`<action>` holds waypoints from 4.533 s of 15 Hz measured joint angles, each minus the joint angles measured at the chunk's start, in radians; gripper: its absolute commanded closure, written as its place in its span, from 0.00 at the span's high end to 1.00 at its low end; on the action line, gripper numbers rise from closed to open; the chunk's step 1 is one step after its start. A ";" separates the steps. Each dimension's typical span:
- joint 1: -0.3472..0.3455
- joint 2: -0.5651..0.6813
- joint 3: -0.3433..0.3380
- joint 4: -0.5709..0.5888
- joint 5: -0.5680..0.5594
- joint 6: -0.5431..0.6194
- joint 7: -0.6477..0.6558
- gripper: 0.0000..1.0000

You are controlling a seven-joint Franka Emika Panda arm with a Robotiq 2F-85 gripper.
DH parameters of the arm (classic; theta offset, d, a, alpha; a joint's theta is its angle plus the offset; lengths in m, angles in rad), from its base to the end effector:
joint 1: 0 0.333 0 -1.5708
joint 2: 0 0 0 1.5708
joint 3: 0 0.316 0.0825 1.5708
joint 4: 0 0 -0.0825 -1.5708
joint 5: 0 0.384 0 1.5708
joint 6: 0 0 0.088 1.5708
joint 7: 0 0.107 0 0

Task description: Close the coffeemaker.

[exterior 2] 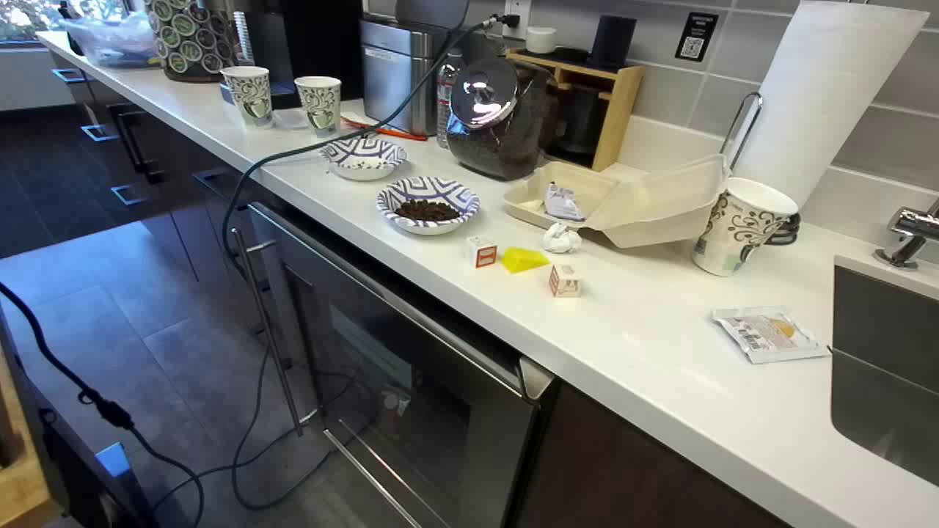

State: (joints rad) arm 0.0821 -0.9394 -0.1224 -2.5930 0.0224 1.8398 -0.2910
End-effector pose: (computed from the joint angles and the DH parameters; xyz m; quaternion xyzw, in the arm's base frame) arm 0.2904 -0.0165 0.5458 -0.9838 -0.1424 -0.0985 0.0468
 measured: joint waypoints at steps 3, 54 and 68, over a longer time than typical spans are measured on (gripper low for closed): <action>0.000 0.000 0.000 0.000 0.000 0.000 0.000 1.00; 1.614 0.865 -1.121 0.671 1.912 0.688 -1.596 1.00; 0.870 1.098 -0.406 0.825 2.042 0.629 -1.560 1.00</action>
State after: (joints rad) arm 0.9522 0.1587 -0.5288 -1.7683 2.0641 2.4689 -1.8511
